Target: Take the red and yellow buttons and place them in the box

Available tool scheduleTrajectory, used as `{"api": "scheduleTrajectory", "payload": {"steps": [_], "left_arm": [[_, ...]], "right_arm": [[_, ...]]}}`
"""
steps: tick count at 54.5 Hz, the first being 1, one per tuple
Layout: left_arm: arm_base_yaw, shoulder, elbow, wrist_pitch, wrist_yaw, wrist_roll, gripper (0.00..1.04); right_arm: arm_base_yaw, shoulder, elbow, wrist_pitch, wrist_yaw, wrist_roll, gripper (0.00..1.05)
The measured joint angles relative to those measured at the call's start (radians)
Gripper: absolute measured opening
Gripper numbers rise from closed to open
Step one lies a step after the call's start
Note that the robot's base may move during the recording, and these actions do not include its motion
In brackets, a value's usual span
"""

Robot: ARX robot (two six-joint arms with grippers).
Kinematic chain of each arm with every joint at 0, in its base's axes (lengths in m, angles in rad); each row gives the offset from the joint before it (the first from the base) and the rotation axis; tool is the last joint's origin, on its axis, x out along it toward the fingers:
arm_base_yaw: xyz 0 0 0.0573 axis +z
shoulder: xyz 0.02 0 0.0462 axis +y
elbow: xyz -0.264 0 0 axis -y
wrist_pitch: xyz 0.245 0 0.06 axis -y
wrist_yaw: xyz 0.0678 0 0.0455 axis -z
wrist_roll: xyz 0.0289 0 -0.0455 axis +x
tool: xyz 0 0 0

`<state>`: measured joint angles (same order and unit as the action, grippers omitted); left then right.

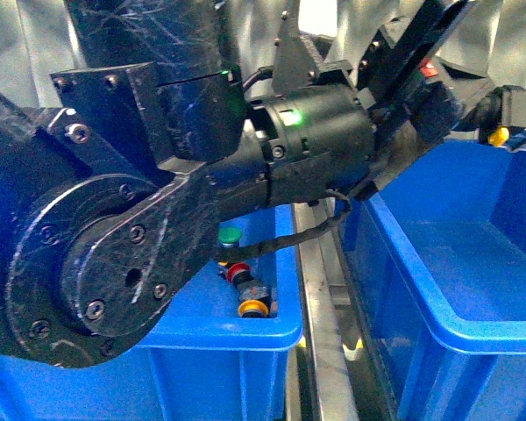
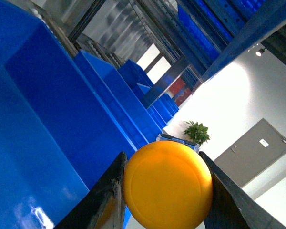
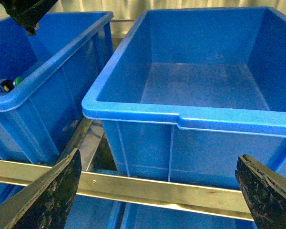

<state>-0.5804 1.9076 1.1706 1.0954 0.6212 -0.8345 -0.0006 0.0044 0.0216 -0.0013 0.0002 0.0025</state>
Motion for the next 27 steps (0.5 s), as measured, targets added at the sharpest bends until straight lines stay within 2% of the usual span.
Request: {"api": "scheduleTrajectory", "payload": {"steps": [6, 8, 10, 12, 17, 20, 22, 27], "left_arm": [[-0.019, 0.008, 0.021, -0.029, -0.002, 0.011, 0.34], [-0.023, 0.009, 0.023, -0.029, -0.002, 0.013, 0.34], [-0.026, 0.009, 0.024, -0.03, -0.003, 0.016, 0.34], [-0.029, 0.01, 0.024, -0.032, -0.003, 0.02, 0.34], [-0.034, 0.008, 0.024, -0.035, -0.01, 0.027, 0.34], [-0.035, 0.006, 0.024, -0.038, -0.011, 0.032, 0.34], [-0.035, 0.004, 0.024, -0.039, -0.013, 0.034, 0.34], [-0.035, -0.007, 0.021, -0.042, -0.019, 0.039, 0.34]], "right_arm": [[0.0, 0.0, 0.0, 0.0, 0.0, 0.0, 0.98], [0.01, 0.009, -0.004, 0.017, 0.034, -0.003, 0.98], [0.046, 0.055, -0.008, 0.12, 0.159, -0.026, 0.98], [0.08, 0.15, -0.001, 0.323, 0.341, -0.058, 0.98], [0.054, 0.34, 0.033, 0.634, 0.507, -0.097, 0.98], [0.012, 0.425, 0.097, 0.721, 0.524, -0.089, 0.98], [-0.007, 0.451, 0.149, 0.716, 0.508, -0.067, 0.98], [-0.095, 0.492, 0.337, 0.536, 0.402, 0.103, 0.98]]}}
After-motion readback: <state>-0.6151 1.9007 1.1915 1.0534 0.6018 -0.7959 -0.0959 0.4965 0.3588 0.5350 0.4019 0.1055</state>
